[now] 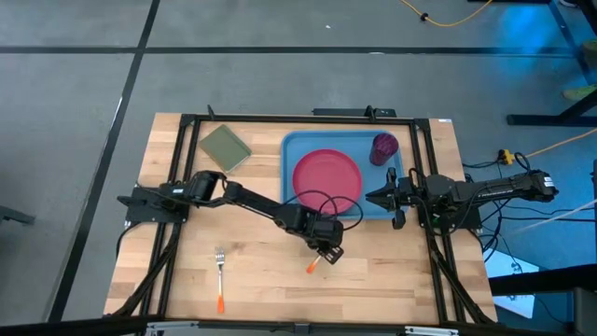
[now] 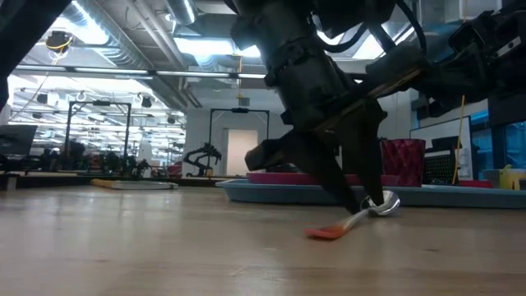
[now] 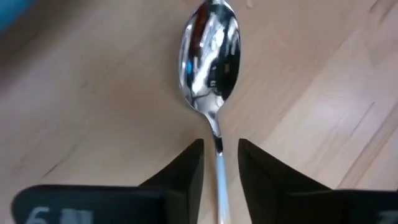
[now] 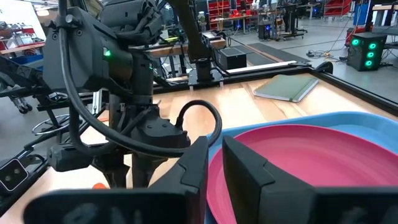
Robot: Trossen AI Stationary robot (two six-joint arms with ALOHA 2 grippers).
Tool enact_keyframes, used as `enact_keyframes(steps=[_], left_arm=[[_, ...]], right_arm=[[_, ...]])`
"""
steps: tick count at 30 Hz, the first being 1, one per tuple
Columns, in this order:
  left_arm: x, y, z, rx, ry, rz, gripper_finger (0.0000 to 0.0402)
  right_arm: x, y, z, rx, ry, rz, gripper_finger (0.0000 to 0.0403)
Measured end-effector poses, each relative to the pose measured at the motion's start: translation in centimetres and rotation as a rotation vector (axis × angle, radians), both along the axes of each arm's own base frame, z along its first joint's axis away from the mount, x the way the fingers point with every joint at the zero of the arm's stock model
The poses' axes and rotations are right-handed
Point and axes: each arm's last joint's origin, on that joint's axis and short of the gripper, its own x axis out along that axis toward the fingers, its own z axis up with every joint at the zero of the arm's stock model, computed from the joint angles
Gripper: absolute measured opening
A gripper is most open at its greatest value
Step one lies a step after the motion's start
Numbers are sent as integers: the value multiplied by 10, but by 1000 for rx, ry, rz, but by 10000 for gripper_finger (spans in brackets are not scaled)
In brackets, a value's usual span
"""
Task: Pick and place plate/cup/fork/spoon on tray
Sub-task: Move the orange fork beside the orange spoon
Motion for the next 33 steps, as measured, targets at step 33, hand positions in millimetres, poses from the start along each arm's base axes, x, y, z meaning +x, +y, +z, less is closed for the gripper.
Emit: enact_keyframes(steps=[33], left_arm=[[-153, -122, 63, 91, 599, 224, 1]], right_arm=[[0, 0, 0, 0, -1, 0, 53]])
